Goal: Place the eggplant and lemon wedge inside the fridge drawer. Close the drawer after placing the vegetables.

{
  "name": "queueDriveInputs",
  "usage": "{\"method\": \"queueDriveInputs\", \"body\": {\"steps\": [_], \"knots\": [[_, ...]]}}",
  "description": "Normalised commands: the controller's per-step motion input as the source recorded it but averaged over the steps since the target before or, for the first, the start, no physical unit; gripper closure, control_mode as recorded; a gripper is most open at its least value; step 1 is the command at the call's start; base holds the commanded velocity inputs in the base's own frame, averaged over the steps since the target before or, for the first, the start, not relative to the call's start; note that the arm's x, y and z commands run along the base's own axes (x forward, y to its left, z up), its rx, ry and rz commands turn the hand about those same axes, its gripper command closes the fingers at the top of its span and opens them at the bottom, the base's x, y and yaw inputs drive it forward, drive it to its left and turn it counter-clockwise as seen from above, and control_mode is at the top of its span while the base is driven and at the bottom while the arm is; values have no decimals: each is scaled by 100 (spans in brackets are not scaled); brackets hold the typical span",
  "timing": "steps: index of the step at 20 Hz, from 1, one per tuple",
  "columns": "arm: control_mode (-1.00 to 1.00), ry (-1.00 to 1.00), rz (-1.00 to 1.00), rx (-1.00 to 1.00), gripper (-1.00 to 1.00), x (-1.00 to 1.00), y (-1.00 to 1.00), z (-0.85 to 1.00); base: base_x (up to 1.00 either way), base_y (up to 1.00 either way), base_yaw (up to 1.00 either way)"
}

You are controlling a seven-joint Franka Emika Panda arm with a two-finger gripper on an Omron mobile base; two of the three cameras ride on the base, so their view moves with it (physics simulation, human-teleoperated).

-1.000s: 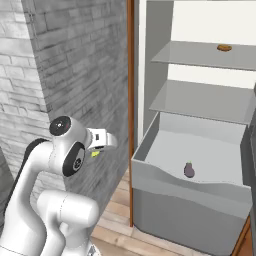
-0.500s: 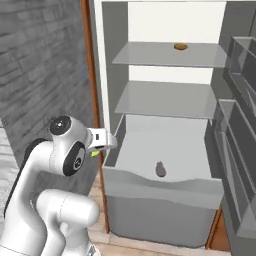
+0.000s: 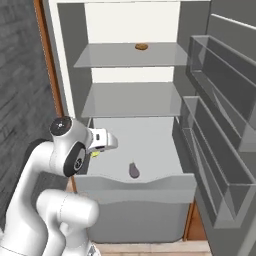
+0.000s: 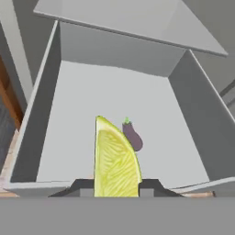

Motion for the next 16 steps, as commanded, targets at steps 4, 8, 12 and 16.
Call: {"method": "queueDriveInputs", "body": {"steps": [4,8,12,16], "knots": [[100,0,0,0,100,0,0,0,50,-16,-28],[-100,18,-24,4,100,42,-47,-2,0,0,0],[-100,30,-15,2,100,86,-25,-51,0,0,0],[-100,33,-4,7,100,100,-30,-59,0,0,0]]}}
